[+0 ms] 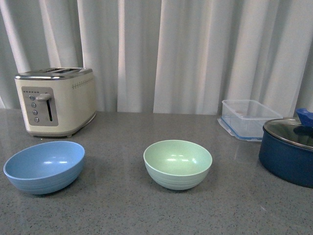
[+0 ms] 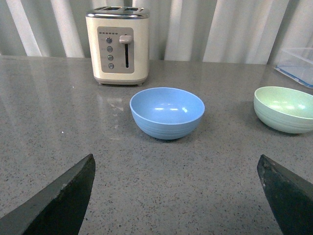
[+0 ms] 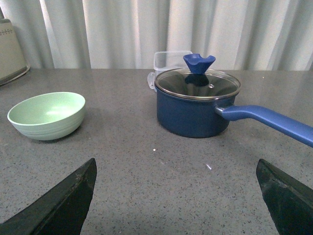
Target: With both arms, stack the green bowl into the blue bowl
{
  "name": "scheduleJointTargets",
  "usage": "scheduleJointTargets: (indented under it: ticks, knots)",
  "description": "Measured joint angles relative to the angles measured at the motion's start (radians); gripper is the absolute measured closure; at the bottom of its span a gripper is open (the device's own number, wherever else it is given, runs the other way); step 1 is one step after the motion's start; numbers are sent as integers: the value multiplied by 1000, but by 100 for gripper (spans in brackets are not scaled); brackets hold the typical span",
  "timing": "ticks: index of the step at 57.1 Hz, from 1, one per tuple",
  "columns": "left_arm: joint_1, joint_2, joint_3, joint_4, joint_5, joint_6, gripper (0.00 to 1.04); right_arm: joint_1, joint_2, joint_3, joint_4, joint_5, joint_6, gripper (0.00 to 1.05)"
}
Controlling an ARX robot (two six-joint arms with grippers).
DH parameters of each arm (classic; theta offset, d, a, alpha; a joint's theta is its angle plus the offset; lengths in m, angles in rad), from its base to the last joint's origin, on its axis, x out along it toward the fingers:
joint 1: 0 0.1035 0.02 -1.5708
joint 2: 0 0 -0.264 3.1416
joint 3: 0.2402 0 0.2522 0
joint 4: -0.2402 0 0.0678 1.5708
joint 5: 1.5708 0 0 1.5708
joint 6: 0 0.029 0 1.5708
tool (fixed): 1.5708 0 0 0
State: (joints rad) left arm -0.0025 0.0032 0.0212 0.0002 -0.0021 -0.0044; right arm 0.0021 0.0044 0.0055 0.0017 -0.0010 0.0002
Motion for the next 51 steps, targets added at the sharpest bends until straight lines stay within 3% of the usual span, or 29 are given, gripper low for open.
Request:
scheduleJointTargets:
  ticks: [19,21,25,28,30,34,51]
  knots:
    - [0,0,0,0,0,0,7,0,0,0,0,0,0,10]
    - [-12,19,8,-27,-38,-13,7,0,0,0,0,0,0,10]
    - [-63,180,121,-290,-259,-142,7,0,0,0,0,0,0,10]
    - [-58,315,185,-417,-345,-209,7,0,0,0,0,0,0,10]
    - [-40,376,202,-435,-353,-229,7,0,0,0,0,-2,0,10]
    - [-5,457,224,-404,-344,-247,7,0,0,0,0,-1,0,10]
    - [109,817,442,-220,-131,-258,7,0,0,0,0,0,0,10]
